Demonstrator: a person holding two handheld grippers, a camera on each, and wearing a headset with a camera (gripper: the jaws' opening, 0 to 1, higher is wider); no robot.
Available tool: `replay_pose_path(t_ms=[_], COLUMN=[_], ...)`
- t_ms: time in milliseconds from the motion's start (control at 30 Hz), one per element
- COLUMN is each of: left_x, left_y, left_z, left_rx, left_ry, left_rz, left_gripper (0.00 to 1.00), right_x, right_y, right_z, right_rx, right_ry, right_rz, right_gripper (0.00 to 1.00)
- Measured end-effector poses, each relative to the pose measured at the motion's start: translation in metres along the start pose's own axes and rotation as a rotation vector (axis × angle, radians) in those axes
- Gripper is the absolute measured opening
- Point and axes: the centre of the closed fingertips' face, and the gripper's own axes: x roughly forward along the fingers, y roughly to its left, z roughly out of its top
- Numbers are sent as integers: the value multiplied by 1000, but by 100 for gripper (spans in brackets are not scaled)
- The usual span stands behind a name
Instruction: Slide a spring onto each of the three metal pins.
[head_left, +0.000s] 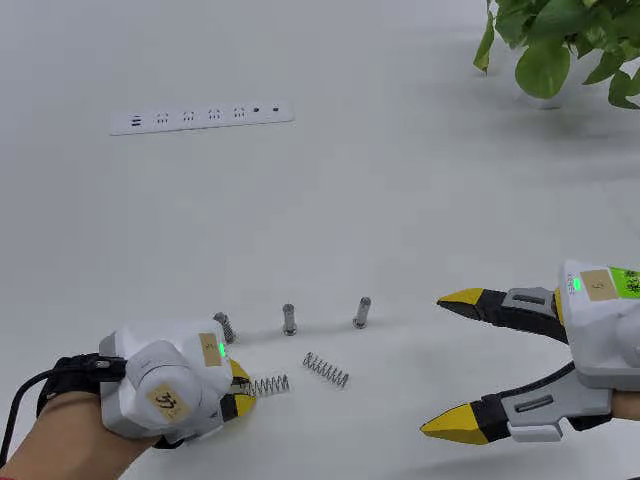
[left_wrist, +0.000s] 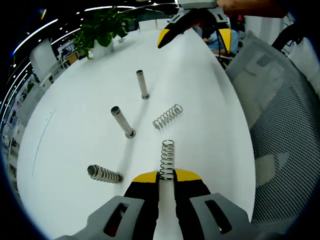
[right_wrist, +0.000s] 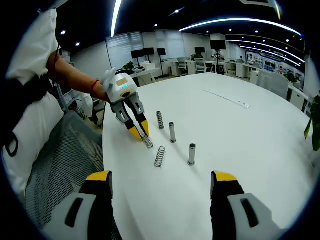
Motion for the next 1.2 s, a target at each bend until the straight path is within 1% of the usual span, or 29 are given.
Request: replay_pose_path(t_ms=[67,133,267,467,533,567,633,700,733,800,867,933,967,1000,1033,1067,1100,1133,1200], left_x=[0,-1,-5,-18,-22,-26,-31,-38,-43,-50,-55,-61,-63,-67,-70,-74,-76,-78,-83], left_y=[-1,-2,-4,-8,-9,-10,-8,-8,-8,-8,-8,-7,-6,-6,-5,-5,-5,-4,-4], left_z=[0,-1,2,11,16,21,23,31,37,44,50,59,63,70,74,80,84,87,96], left_rx=[-9,-9,-34,-65,-80,-98,-116,-136,-147,-164,-172,-183,-190,-198,-202,-207,-208,-208,-214], left_ry=[-4,-5,-27,-78,-105,-127,-155,-189,-211,-242,-266,-298,-315,-340,-356,-378,-388,-401,-434], left_rz=[-2,0,2,11,16,19,27,36,41,50,56,66,70,74,77,81,83,86,91], left_gripper=[11,11,10,10,10,10,10,10,10,10,10,10,10,10,10,10,10,10,10], right_x=[1,2,2,2,2,2,2,3,4,5,6,8,8,9,9,9,10,10,11], right_y=[1,3,5,8,8,9,10,13,15,17,18,19,19,21,21,22,24,25,25], right_z=[-1,1,3,7,9,11,15,22,28,34,40,46,50,57,61,66,69,73,84], right_rx=[-11,-18,-25,-33,-31,-33,-33,-26,-13,7,4,20,30,45,56,88,124,142,152], right_ry=[12,11,12,14,13,11,8,-13,-33,-53,-68,-77,-91,-114,-128,-142,-149,-159,-205], right_rz=[5,6,10,12,12,12,11,14,14,16,15,11,11,13,13,13,17,21,17], right_gripper=[80,80,80,79,79,79,78,78,77,76,75,74,74,73,72,71,69,69,65])
